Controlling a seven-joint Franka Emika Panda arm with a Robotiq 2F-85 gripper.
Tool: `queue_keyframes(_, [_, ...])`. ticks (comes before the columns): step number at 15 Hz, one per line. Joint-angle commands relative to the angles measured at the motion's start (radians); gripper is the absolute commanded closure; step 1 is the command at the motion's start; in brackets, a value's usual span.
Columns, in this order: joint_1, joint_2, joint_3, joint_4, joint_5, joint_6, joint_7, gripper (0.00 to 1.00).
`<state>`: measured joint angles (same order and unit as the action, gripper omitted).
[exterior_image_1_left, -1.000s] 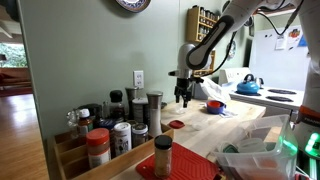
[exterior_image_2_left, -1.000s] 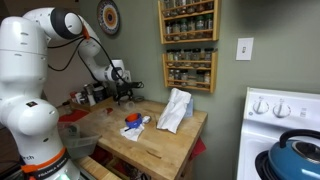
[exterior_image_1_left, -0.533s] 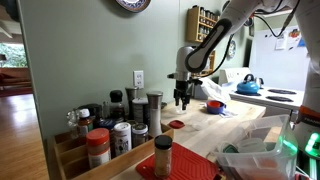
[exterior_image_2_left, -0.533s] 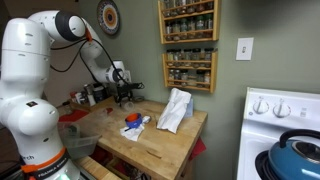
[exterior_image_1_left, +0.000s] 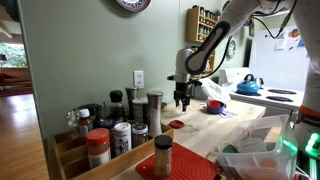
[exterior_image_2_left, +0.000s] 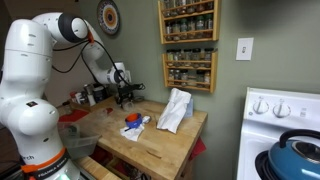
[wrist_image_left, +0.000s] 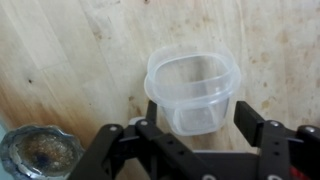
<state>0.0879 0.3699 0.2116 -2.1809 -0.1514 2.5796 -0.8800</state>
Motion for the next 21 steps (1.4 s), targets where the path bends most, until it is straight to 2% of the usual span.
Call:
queue_keyframes(1, [0.004,0.017,-0.012,0.013,-0.03,0.003,0.014,0.47])
queue_keyframes(3, [-0.006,0.015,-0.01,0.015,-0.015,0.006,0.009,0.64])
queue_keyframes(7, [-0.08,0.012,0.04,0.016,0.109,0.019,-0.067,0.66])
queue_keyframes(11, [-0.222,0.027,0.167,0.029,0.444,0.002,-0.312,0.66])
queue_keyframes(16, [-0.338,0.067,0.251,0.06,0.835,-0.053,-0.621,0.66])
queue_keyframes(19, [-0.346,0.08,0.231,0.079,1.051,-0.144,-0.789,0.66])
queue_keyframes(20, [-0.259,0.044,0.156,0.059,0.982,-0.106,-0.713,0.66])
queue_keyframes(21, [-0.254,0.047,0.143,0.064,1.004,-0.118,-0.736,0.41])
